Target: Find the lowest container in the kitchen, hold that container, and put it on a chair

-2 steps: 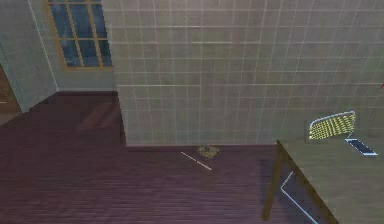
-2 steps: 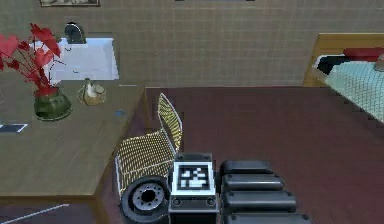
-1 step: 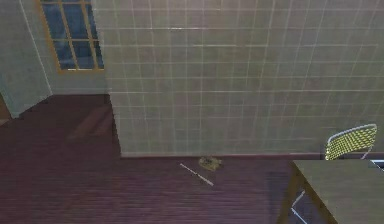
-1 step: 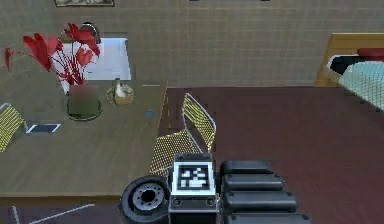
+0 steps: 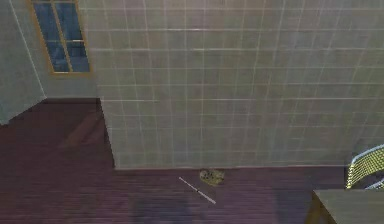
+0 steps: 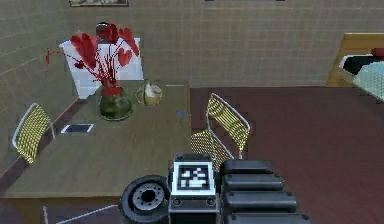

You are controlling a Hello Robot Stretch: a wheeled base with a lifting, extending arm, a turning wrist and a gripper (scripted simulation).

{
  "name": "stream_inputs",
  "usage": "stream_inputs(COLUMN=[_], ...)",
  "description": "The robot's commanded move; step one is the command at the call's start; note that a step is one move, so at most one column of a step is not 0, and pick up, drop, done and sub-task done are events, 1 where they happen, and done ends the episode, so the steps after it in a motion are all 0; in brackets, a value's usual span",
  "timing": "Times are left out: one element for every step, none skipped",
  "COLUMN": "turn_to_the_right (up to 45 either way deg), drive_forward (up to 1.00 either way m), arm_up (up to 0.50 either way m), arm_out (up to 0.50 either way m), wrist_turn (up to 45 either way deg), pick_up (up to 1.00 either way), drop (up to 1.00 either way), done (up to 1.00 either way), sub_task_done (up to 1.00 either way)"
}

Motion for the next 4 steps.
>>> stream_inputs(turn_to_the_right=[45.0, 45.0, 45.0, 15.0], drive_forward=[0.00, 0.00, 0.00, 0.00], arm_up=[0.00, 0.00, 0.00, 0.00], arm_out=[0.00, 0.00, 0.00, 0.00], wrist_turn=[0.0, 0.0, 0.0, 0.0], pick_up=[0.00, 0.00, 0.00, 0.00], drop=[0.00, 0.00, 0.00, 0.00], done=[0.00, 0.00, 0.00, 0.00], sub_task_done=[0.00, 0.00, 0.00, 0.00])
